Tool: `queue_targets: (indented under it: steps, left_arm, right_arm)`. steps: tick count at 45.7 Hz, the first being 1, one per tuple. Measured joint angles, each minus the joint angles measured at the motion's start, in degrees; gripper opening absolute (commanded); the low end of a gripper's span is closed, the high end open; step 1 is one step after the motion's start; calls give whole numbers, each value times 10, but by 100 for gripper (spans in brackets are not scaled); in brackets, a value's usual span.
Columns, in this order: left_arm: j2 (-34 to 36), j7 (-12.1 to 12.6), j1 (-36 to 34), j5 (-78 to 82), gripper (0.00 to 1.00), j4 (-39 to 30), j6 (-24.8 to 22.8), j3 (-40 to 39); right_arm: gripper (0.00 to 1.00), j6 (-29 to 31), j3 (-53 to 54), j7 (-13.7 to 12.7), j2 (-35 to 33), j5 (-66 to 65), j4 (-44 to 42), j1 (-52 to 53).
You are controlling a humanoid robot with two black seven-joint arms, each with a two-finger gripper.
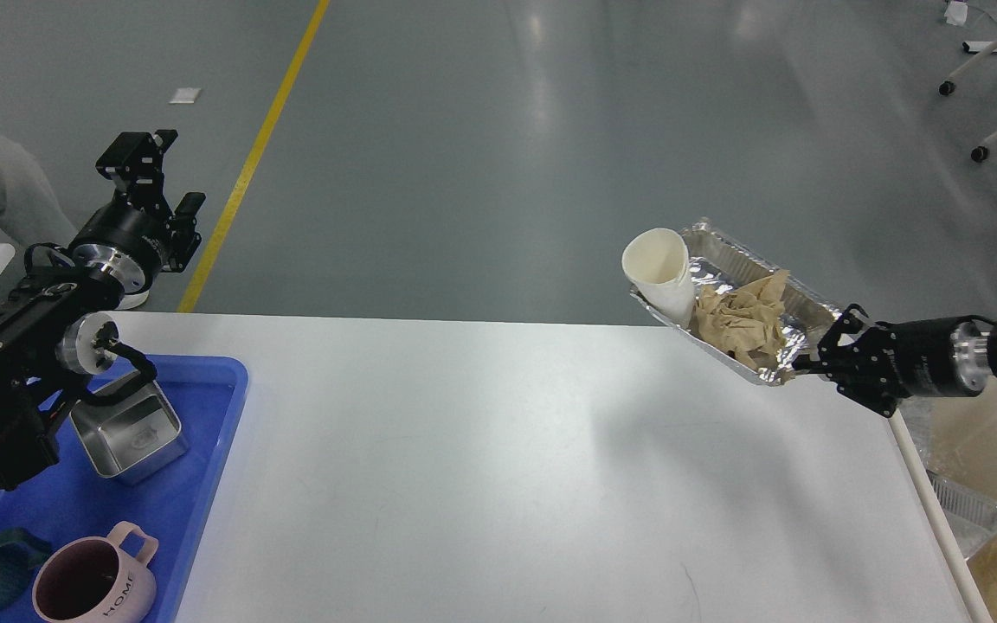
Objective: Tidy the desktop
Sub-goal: 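Lift the foil tray with the right gripper and carry it into the white bin, then release the tray in the white bin and withdraw the right gripper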
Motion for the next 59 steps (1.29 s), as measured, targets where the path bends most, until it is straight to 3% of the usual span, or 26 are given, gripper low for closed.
queue_targets:
  steps: [15, 28, 59]
  left_arm:
    - [-6, -9, 1, -23, 89, 43, 2, -22]
    - [-24, -10, 0, -22, 90, 46, 47, -44]
    - [-27, -8, 1, -60, 92, 48, 51, -92]
  right_arm:
    - [0, -13, 112, 0, -47, 71, -88, -154]
    - [0, -16, 244, 0, -72, 75, -129, -275]
    - [0, -15, 341, 2, -74, 111, -169, -402]
